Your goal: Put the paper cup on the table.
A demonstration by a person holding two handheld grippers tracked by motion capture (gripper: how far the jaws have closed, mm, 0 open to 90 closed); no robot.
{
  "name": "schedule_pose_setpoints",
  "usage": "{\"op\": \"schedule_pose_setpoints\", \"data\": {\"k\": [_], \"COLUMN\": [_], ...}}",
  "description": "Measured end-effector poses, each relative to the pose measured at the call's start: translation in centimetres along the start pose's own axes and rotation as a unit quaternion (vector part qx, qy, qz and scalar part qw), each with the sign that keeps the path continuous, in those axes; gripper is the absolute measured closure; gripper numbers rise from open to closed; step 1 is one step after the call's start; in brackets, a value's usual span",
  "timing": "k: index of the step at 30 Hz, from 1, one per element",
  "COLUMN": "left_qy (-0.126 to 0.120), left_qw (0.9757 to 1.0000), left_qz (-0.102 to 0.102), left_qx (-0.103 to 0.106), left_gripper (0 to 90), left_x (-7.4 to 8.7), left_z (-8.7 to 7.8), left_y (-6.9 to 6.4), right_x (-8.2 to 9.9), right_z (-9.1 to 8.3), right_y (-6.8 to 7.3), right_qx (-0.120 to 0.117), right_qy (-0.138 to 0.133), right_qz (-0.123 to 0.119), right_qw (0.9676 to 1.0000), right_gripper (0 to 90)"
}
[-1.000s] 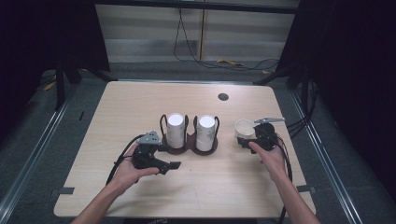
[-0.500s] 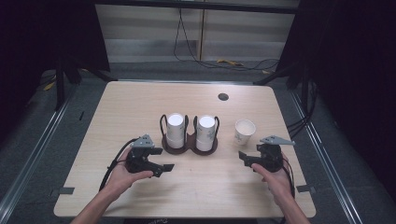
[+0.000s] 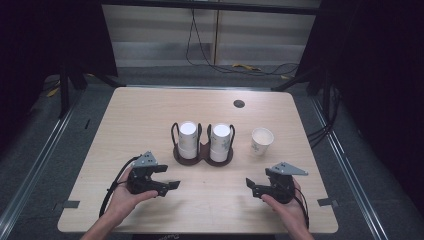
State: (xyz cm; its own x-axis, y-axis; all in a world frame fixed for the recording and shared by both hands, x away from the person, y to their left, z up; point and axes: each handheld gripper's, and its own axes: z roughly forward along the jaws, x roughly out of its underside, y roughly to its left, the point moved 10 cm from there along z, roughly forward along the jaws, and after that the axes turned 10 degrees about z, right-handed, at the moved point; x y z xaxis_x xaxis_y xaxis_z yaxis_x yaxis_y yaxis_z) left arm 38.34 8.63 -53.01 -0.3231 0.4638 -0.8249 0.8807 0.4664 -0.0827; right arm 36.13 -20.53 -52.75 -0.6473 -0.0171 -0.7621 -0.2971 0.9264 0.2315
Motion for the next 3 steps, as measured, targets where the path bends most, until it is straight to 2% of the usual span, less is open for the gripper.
{"op": "schedule_pose_setpoints", "data": {"k": [3], "left_qy": [-0.003], "left_qw": [1.0000], "left_qz": [-0.001], "left_qx": [-0.006], "left_gripper": [21.3], "left_x": [0.25], "left_z": [-0.11], "left_y": [0.36], "right_x": [0.59], "right_z": [0.49], "right_y": [-0.03], "right_qx": [-0.001], "right_qy": [0.008], "right_qz": [0.001], "right_qw": [1.0000], "right_gripper": [17.1]}}
